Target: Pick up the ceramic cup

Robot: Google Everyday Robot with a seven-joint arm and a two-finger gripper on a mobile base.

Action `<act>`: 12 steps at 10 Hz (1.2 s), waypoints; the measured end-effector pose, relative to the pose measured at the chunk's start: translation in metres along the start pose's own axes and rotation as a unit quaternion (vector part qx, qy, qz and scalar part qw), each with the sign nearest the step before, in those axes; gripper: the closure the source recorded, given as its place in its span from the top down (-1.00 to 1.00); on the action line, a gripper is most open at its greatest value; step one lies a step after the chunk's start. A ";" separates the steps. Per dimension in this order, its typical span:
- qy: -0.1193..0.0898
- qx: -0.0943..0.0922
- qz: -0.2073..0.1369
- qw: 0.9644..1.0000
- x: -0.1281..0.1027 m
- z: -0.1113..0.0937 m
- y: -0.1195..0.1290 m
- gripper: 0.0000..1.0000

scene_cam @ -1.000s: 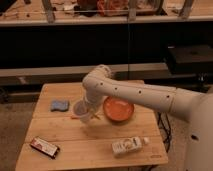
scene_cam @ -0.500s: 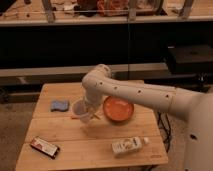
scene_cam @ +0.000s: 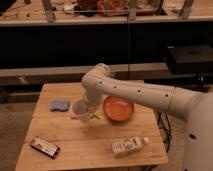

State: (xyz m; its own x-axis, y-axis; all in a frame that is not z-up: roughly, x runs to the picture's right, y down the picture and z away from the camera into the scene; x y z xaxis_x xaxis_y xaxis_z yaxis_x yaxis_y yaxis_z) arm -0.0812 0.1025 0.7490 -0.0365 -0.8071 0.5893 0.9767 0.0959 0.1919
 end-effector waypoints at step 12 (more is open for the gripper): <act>-0.001 0.001 -0.005 1.000 0.003 -0.001 -0.003 -1.00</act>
State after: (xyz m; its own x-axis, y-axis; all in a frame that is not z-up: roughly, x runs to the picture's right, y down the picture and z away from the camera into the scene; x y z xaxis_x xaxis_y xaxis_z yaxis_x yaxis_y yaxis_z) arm -0.0839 0.0993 0.7500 -0.0461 -0.8067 0.5892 0.9760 0.0894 0.1987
